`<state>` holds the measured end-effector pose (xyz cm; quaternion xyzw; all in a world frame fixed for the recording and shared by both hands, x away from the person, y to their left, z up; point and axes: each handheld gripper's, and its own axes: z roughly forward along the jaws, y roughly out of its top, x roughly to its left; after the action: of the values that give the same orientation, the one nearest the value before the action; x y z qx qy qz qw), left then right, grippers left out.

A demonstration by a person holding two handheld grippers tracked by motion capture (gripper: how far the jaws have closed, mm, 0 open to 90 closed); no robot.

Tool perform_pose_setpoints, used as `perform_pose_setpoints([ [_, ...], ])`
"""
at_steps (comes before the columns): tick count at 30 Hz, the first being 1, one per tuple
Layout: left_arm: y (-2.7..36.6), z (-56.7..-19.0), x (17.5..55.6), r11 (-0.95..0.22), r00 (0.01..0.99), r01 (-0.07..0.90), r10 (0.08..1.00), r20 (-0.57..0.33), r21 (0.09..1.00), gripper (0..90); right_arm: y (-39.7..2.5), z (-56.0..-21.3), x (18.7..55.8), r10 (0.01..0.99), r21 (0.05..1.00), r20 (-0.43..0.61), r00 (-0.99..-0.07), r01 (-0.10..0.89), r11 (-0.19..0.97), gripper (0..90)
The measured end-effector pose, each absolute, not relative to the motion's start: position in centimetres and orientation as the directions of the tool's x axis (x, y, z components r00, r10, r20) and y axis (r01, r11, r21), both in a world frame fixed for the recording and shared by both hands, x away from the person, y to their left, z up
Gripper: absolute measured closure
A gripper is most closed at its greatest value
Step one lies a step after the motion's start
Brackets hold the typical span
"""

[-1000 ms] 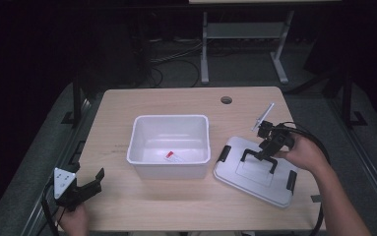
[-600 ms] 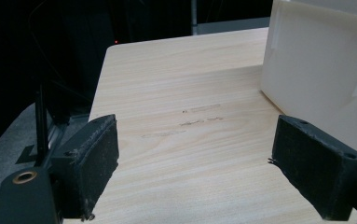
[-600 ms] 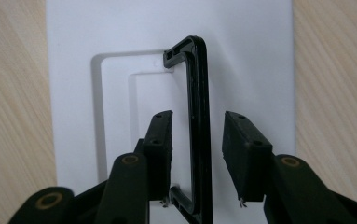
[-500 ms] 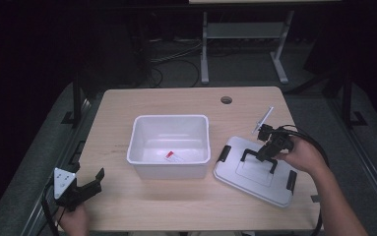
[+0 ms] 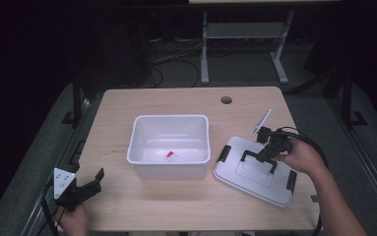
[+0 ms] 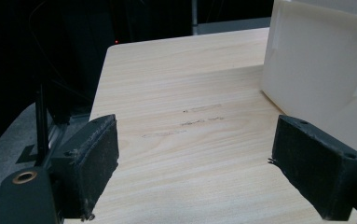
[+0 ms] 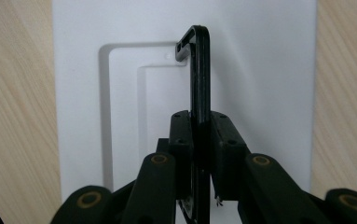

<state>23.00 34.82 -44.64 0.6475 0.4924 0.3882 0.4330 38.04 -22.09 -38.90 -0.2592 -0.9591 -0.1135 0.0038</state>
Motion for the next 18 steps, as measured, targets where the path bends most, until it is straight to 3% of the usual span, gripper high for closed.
perform_pose_setpoints([
  [18,34.85,-44.67,23.0,-0.141,0.21,0.303,0.975,0.078,0.943,13.8,-22.0,-38.49,37.64,0.458,0.212,0.065,-0.887,0.461,0.862,84.4],
])
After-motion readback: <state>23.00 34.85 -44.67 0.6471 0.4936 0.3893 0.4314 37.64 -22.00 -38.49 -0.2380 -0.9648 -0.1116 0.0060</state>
